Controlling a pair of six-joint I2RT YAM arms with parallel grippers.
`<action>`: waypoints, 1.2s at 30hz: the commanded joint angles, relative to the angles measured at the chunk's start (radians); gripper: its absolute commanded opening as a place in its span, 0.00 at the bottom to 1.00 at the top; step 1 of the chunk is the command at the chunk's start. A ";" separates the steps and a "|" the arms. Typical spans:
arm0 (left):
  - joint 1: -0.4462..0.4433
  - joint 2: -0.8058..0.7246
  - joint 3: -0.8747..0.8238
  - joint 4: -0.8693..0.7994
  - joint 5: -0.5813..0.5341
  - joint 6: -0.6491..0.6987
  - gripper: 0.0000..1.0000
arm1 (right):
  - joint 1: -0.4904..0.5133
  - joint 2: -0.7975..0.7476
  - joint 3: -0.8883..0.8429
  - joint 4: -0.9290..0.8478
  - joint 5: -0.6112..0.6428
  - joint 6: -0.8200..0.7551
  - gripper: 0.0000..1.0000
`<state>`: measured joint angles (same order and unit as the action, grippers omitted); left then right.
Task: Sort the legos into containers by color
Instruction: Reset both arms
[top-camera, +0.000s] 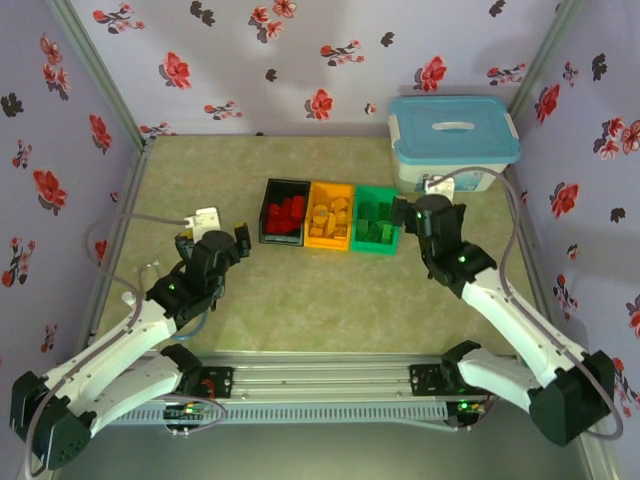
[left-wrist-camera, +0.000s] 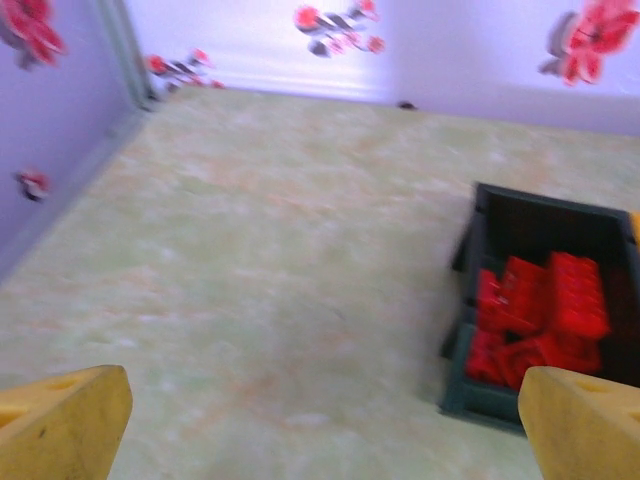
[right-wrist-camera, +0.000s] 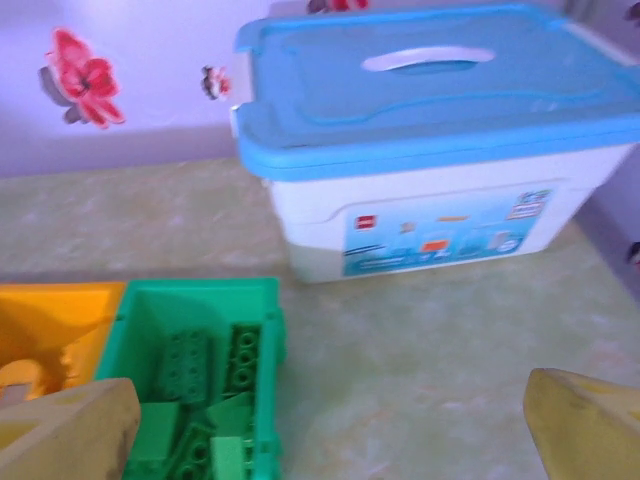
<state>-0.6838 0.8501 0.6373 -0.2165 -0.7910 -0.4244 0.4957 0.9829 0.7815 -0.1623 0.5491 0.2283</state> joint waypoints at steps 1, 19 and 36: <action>0.022 -0.017 -0.029 0.024 -0.178 0.095 1.00 | -0.004 -0.083 -0.128 0.206 0.158 -0.132 0.99; 0.064 -0.004 -0.266 0.376 -0.338 0.374 1.00 | -0.020 -0.122 -0.443 0.405 0.400 -0.209 0.99; 0.130 0.050 -0.398 0.479 -0.277 0.326 1.00 | -0.039 -0.165 -0.561 0.388 0.338 -0.103 0.99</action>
<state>-0.5758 0.8997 0.2401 0.2173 -1.0733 -0.0757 0.4675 0.8299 0.2314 0.2356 0.8913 0.0685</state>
